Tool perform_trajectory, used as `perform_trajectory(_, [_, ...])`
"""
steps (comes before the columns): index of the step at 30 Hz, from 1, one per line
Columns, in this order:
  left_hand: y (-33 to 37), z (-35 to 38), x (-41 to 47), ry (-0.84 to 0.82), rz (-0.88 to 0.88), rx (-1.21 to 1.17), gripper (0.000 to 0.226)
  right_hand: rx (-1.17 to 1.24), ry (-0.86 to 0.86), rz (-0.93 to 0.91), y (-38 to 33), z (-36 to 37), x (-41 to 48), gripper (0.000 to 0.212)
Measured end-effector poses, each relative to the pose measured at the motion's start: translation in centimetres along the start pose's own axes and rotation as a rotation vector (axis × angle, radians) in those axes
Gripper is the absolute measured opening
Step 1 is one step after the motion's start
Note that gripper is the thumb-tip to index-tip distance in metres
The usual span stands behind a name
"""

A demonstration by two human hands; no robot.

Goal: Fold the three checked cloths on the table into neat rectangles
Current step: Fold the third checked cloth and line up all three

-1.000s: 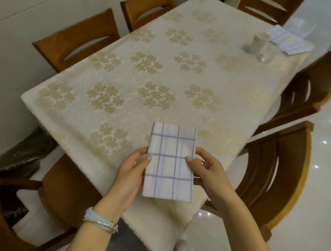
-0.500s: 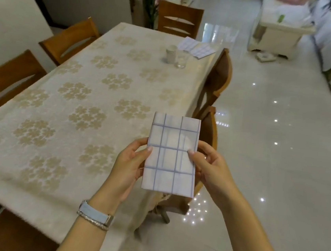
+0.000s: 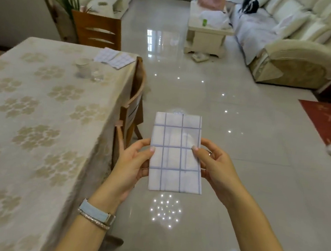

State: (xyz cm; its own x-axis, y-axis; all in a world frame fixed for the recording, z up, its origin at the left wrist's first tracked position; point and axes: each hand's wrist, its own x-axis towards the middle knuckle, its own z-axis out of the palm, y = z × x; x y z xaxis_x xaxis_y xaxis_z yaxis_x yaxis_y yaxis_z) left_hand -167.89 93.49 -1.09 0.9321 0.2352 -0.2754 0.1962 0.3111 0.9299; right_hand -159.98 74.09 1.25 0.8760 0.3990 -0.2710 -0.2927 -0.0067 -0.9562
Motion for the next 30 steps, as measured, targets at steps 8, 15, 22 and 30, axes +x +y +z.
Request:
perform_trajectory(8, [0.1, 5.4, 9.9, -0.051, -0.065, 0.021, 0.032, 0.036, 0.078, 0.052, -1.0, -6.4, 7.3, 0.015])
perform_trajectory(15, [2.2, 8.3, 21.4, -0.071, -0.076, 0.010, 0.028, 0.045, 0.094, 0.077, -4.2, -10.2, 18.2, 0.019])
perform_trajectory(22, [5.5, 9.7, 32.1, -0.043, -0.101, -0.050, 0.030, 0.101, 0.106, 0.110, -8.3, -12.2, 29.2, 0.015])
perform_trajectory(30, [8.0, 10.3, 44.1, 0.017, -0.100, -0.066, 0.030, 0.088, 0.005, 0.179, -11.0, -14.5, 43.0, 0.018])
